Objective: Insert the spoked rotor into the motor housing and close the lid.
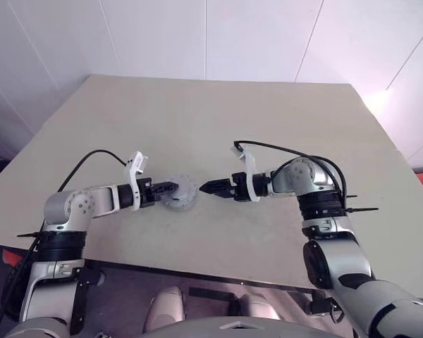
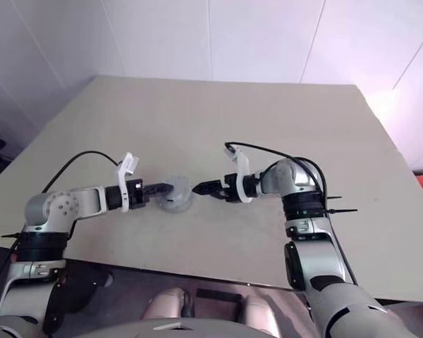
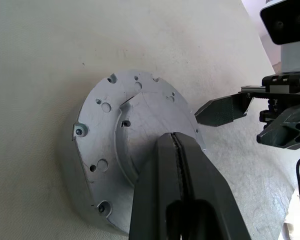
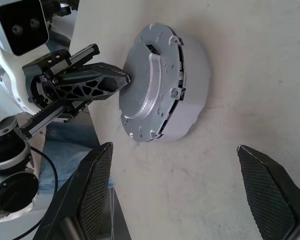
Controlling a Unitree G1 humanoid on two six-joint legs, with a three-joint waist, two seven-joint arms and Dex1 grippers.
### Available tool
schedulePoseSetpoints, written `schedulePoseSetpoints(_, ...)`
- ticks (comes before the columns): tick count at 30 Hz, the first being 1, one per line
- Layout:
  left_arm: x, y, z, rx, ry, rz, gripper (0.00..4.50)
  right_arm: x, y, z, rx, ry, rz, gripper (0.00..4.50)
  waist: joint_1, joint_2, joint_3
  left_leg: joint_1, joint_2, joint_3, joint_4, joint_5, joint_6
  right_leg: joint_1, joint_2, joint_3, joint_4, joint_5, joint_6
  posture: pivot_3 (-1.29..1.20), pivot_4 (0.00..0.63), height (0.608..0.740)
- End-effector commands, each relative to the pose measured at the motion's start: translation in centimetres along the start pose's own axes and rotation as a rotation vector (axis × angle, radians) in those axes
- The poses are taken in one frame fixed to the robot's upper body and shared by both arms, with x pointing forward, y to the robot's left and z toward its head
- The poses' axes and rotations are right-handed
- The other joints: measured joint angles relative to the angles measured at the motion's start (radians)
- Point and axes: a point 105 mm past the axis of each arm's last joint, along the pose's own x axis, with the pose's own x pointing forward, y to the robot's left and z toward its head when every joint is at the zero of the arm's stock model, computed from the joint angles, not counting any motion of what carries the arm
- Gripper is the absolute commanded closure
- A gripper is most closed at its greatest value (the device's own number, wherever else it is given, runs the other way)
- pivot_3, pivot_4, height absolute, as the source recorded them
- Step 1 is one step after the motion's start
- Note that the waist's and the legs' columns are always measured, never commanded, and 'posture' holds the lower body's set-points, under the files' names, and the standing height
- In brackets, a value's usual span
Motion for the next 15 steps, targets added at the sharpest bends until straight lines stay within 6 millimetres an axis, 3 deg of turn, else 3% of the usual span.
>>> schedulePoseSetpoints(1,-0.3,1.2,-1.4,-0.023,0.051,0.063,4.5,0.7,0.6,0.8,-0.002,-0.041,0.02,0.02,-0.001,0.0,0.0,0.0,0.0,0.0,0.0,0.0,0.0,0.0,0.0,0.0,0.0,0.0,0.0,0.0,0.0,0.74)
schedulePoseSetpoints(15,-0.1,0.9,-0.9,-0.014,0.029,0.063,4.5,4.4,2.7,2.7,0.037,-0.121,0.088,0.02,-0.007,-0.001,-0.001,0.003,0.0,0.0,-0.005,0.003,-0.004,0.0,0.0,0.0,0.001,0.0,0.0,0.0,0.0,0.74)
